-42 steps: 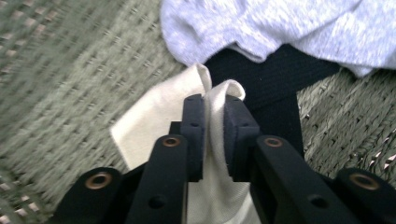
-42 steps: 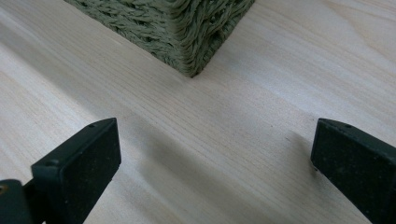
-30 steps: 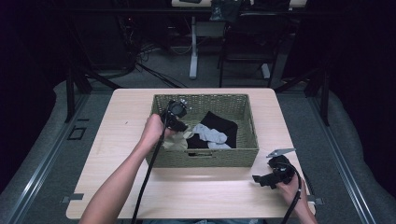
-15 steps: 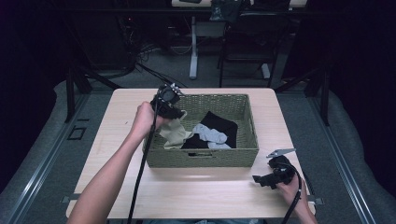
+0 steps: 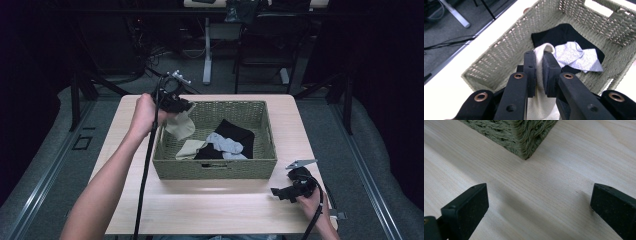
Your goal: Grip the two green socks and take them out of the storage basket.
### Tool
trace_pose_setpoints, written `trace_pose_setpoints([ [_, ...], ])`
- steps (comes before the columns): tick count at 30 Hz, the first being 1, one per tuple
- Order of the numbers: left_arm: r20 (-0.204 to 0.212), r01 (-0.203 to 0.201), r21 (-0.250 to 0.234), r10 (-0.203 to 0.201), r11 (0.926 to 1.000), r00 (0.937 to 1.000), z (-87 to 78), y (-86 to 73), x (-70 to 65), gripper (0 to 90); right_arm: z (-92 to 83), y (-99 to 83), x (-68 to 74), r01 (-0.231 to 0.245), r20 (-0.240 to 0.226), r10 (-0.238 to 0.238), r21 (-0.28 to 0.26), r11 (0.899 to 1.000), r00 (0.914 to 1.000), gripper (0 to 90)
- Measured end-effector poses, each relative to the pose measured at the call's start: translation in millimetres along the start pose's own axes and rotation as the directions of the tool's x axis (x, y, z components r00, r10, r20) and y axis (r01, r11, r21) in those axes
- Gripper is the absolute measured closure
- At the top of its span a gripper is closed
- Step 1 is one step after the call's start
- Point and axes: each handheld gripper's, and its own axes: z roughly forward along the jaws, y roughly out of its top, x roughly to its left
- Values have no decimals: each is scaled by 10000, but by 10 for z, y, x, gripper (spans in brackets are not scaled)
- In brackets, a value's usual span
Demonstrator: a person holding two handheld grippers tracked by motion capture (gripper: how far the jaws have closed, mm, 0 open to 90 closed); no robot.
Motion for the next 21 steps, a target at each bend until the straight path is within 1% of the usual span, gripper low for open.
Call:
trace_pose_setpoints([
  [1, -63, 17, -30, -17, 10000, 10000, -29, 5, 10, 829, 0, -2, 1, -5, 51, 5, -29, 10000, 10000, 9],
  [3, -175, 61, -127, -63, 9999, 9998, -85, 12, 35, 829, -2, -2, 1, -43, -14, 43, -93, 9999, 10000, 9],
  [7, -345, 183, -360, -195, 9992, 9992, -218, 19, 92, 829, -2, -6, -12, -61, -21, 61, 7, 10000, 10000, 10],
  [9, -411, 149, -404, -165, 9991, 9990, -277, 19, 110, 829, -4, -6, -12, -38, -8, 38, -8, 10000, 10000, 10],
  [12, -604, 174, -526, -206, 9985, 9980, -408, 7, 144, 829, -8, -5, -7, 17, 63, -17, -4, 10000, 10000, 9],
  [15, -785, 302, -657, -353, 9974, 9963, -526, -27, 196, 829, -1, -7, -2, -7, 152, 7, -28, 10000, 9999, 9],
  [18, -993, 419, -722, -490, 9965, 9939, -654, -99, 279, 829, -7, -9, -6, -35, 61, 35, 0, 10000, 10000, 9],
  [21, -1157, 589, -786, -678, 9952, 9910, -737, -177, 348, 829, -2, -11, -6, -101, 24, 101, -51, 9999, 9999, 9],
])
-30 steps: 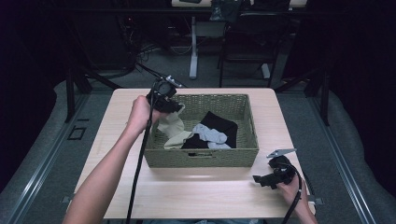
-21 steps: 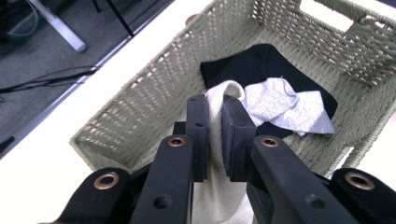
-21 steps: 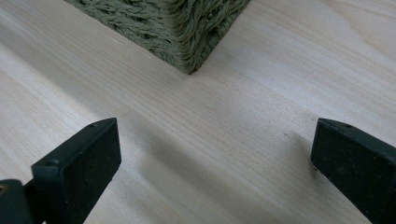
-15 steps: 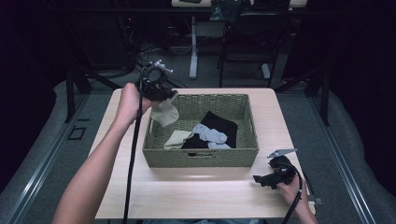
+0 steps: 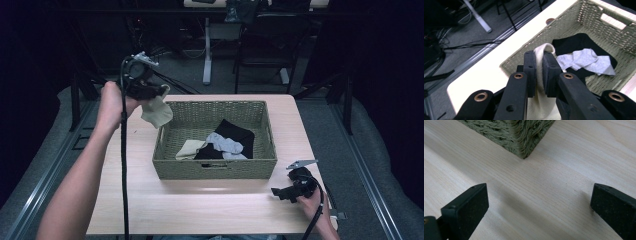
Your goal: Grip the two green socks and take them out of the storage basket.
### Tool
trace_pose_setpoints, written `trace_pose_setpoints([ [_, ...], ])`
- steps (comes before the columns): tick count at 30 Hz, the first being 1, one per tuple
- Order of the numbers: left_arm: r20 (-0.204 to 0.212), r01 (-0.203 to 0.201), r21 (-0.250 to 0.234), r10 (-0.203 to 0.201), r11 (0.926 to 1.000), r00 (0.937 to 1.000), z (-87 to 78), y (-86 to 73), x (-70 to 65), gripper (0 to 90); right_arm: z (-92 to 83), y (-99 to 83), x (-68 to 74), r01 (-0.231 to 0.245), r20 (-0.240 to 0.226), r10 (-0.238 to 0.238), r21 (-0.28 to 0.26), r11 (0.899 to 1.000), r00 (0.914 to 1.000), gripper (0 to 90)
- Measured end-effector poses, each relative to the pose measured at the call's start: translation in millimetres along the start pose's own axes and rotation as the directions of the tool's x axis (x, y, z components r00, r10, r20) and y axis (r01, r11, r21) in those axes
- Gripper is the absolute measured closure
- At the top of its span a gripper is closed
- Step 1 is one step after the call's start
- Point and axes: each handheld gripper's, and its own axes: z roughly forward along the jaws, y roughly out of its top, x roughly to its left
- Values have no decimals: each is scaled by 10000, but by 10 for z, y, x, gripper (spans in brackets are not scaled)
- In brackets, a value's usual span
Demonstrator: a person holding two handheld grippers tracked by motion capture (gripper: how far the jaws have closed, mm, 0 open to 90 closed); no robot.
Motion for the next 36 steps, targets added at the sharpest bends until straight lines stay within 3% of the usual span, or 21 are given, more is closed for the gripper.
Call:
trace_pose_setpoints([
  [8, -476, 603, 130, -596, 9981, 9971, -144, -310, 275, 828, 9, -2, 0, 1, 76, -1, 57, 10000, 10000, 9],
  [12, -827, 1094, 272, -1068, 9936, 9908, -132, -534, 439, 828, 17, 0, -3, -33, 92, 33, 78, 10000, 10000, 9],
  [16, -1092, 1739, 505, -1676, 9835, 9798, -50, -790, 622, 828, 13, -1, -4, -12, 71, 11, 96, 10000, 10000, 9],
  [23, -1407, 2837, 765, -2713, 9559, 9522, 197, -1237, 848, 827, 6, -1, -5, -17, 18, 17, 25, 10000, 10000, 9],
  [25, -1323, 3134, 777, -3017, 9465, 9442, 265, -1337, 882, 827, 6, 0, -7, 25, 44, -26, 58, 10000, 10000, 9],
  [32, -1294, 3727, 1333, -3567, 9183, 9252, 523, -1671, 977, 827, 10, 0, -6, 23, 57, -24, 78, 10000, 10000, 10],
  [36, -1321, 4079, 1583, -3901, 8992, 9113, 668, -1832, 1002, 827, 19, -3, -6, -4, 97, 2, 147, 9999, 10000, 9],
])
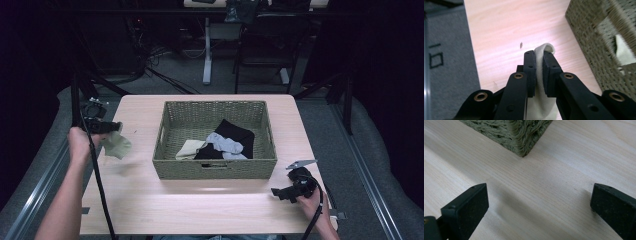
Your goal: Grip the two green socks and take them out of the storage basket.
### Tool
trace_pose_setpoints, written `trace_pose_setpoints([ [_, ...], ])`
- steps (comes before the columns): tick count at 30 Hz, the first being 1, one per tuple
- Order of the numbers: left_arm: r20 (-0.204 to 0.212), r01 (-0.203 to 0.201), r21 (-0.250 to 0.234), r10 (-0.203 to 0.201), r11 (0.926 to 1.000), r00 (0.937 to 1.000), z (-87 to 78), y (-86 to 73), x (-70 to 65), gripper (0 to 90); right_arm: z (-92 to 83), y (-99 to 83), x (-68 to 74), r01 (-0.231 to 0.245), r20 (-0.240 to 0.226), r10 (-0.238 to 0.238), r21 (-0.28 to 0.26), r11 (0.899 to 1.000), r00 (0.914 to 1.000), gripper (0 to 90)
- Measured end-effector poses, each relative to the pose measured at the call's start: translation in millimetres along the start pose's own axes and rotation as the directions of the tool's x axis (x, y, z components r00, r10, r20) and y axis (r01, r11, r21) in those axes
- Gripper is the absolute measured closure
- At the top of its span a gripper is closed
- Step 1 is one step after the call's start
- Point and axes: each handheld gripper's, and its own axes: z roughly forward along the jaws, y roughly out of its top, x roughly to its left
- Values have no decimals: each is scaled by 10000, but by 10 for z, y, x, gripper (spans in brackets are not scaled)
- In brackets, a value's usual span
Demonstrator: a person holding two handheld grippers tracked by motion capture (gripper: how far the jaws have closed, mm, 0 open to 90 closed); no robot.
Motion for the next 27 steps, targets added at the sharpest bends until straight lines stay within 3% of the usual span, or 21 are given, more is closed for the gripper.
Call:
trace_pose_setpoints([
  [16, 188, 498, 805, -514, 9955, 9985, 528, -174, -9, 826, -18, 0, -1, -26, -19, 25, -121, 9999, 10000, 10],
  [21, 407, 787, 1263, -845, 9889, 9956, 661, -227, 12, 805, -19, 0, 2, -33, -13, 32, -137, 9999, 10000, 10],
  [25, 576, 913, 1401, -1001, 9859, 9933, 662, -239, 37, 702, -22, 1, -3, 20, -38, -20, -111, 9999, 10000, 9],
  [27, 721, 940, 1407, -1049, 9856, 9919, 630, -238, 35, 562, -19, 0, 0, -40, -23, 39, -134, 9999, 10000, 9],
])
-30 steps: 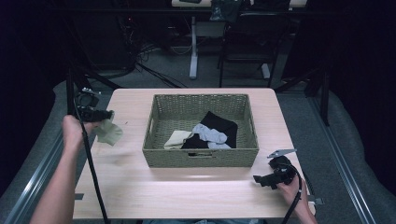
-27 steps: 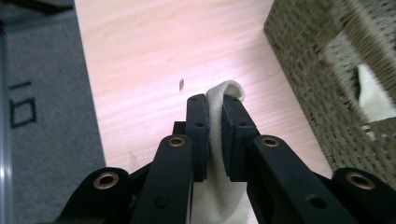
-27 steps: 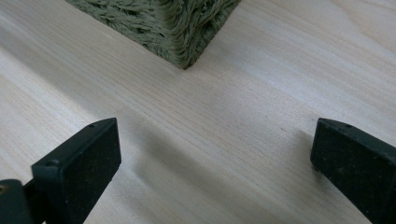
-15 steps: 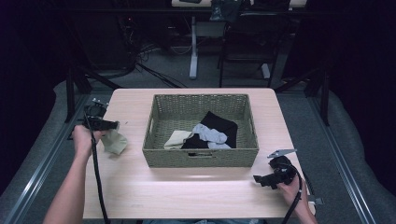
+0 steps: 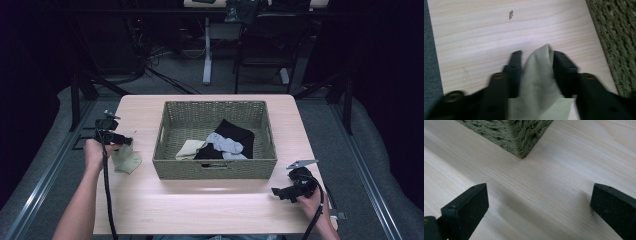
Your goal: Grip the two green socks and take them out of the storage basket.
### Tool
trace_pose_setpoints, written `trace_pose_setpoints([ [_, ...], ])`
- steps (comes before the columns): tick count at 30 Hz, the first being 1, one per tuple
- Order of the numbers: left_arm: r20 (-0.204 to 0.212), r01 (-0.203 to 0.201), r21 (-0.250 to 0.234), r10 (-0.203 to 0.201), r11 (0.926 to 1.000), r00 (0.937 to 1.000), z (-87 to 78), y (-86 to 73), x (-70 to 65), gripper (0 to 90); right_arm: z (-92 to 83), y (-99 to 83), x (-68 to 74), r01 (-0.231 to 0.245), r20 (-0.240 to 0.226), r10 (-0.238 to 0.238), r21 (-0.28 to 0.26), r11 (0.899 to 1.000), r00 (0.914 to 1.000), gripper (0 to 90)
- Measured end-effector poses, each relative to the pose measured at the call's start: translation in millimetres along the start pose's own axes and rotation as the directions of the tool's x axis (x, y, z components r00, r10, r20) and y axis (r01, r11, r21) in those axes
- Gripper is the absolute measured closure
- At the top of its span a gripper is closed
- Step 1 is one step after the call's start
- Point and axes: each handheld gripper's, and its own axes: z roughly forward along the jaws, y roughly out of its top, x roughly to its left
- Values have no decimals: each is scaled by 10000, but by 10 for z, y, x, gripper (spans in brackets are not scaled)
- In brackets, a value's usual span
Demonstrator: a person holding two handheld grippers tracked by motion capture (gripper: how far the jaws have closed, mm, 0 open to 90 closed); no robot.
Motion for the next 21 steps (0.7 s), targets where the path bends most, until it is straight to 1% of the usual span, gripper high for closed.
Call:
trace_pose_setpoints([
  [1, 6, 15, -61, -15, 10000, 10000, -29, 1, -11, 486, 0, 0, 1, 2, 5, -2, 1, 10000, 10000, 10],
  [3, -4, -190, -131, 190, 9997, 9998, -120, 18, -42, 340, 1, 1, 2, 7, 7, -7, 7, 10000, 10000, 9],
  [4, -23, -250, -276, 250, 9993, 9997, -183, 34, -74, 281, 2, 2, 0, 38, -16, -38, 33, 10000, 10000, 9],
  [5, -48, -366, -341, 365, 9987, 9993, -232, 49, -93, 202, 4, 3, 0, 46, 0, -46, 39, 10000, 10000, 9],
  [7, -104, -590, -709, 584, 9957, 9982, -378, 99, -167, 156, 4, 6, 1, 66, 5, -66, 41, 10000, 10000, 9],
  [8, -139, -812, -974, 802, 9919, 9967, -502, 151, -238, 143, 4, 7, 2, 85, 12, -85, 61, 9999, 10000, 9],
  [10, -189, -1047, -1209, 1032, 9871, 9945, -635, 221, -343, 89, 9, 8, 8, 22, -10, -22, -5, 10000, 10000, 10],
  [11, -239, -1222, -1375, 1200, 9829, 9925, -704, 261, -408, 68, 8, 10, 4, 66, -5, -66, 44, 10000, 10000, 10],
  [13, -294, -1446, -1551, 1417, 9773, 9895, -807, 331, -524, 37, 8, 10, 4, 66, 6, -66, 38, 10000, 10000, 9],
  [14, -272, -1525, -1625, 1501, 9748, 9883, -843, 360, -573, 22, 8, 11, 4, 70, -31, -70, 36, 10000, 10000, 9],
  [15, -326, -1650, -1743, 1618, 9708, 9863, -887, 406, -663, 3, 9, 10, 6, 60, 8, -60, 8, 10000, 10000, 10],
  [17, -359, -1942, -1891, 1908, 9626, 9810, -939, 478, -799, 0, 3, 10, 5, 68, 3, -68, 57, 10000, 10000, 9],
  [18, -358, -2054, -1976, 2023, 9585, 9787, -954, 511, -865, 0, 2, 9, 4, 73, -12, -73, 59, 10000, 10000, 9],
  [19, -361, -2163, -1979, 2133, 9561, 9763, -965, 536, -911, 0, 1, 9, 2, 81, -29, -81, 64, 9999, 10000, 10],
  [20, -392, -2309, -2096, 2278, 9501, 9729, -969, 583, -1004, 0, 2, 8, 1, 76, -17, -76, 57, 10000, 10000, 10],
  [21, -418, -2391, -2128, 2356, 9474, 9709, -965, 606, -1049, 0, 2, 8, 0, 76, -31, -76, 52, 10000, 10000, 9],
])
